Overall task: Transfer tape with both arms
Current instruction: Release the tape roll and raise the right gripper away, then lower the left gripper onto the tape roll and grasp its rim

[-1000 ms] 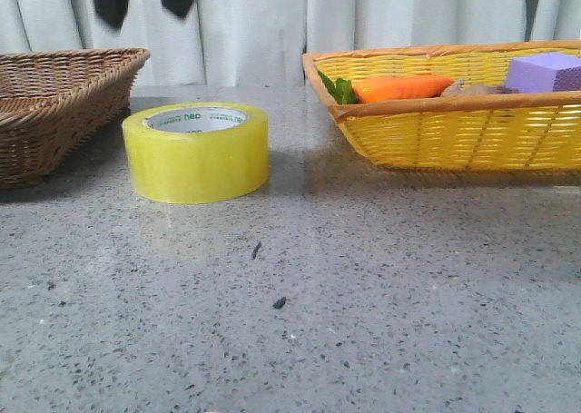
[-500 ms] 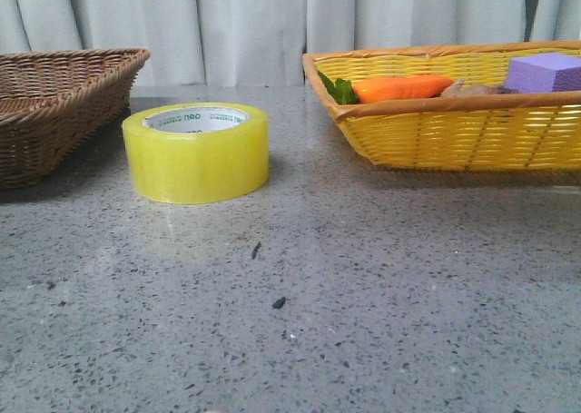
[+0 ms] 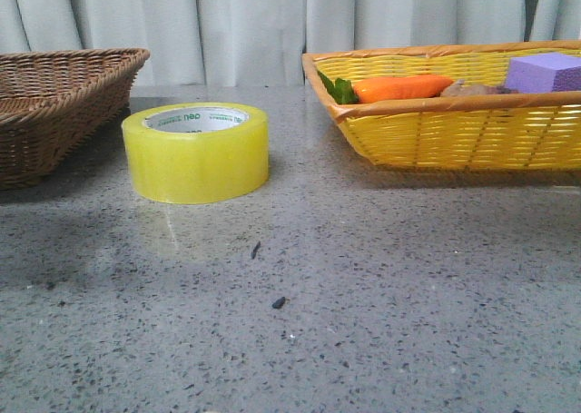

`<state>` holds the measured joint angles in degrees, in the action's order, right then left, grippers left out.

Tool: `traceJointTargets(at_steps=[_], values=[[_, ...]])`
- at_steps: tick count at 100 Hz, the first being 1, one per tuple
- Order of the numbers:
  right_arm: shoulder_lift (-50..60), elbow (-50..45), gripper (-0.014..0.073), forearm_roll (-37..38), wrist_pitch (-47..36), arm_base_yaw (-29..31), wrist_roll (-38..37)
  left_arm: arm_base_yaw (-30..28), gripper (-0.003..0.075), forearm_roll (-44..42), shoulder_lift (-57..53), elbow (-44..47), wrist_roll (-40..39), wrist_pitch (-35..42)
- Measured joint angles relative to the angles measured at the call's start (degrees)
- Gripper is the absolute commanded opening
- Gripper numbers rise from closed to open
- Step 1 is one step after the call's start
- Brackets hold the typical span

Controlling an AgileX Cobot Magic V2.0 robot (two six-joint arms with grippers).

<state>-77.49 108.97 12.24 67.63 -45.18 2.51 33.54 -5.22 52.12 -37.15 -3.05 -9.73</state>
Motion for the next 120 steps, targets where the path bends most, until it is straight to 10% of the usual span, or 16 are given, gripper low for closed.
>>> traceJointTargets(at_steps=[64,120], values=[[31.2,-41.6,-0.0073,18.8,-15.6,0.0,-26.1,5.9,0.0253,3.5,28.4,-26.3,6.3,-22.3],[36.2,-47.4,-0.0073,20.0,-12.8,0.0,-29.4,5.9,0.0351,10.9,41.6,-35.4,14.7,-29.3]])
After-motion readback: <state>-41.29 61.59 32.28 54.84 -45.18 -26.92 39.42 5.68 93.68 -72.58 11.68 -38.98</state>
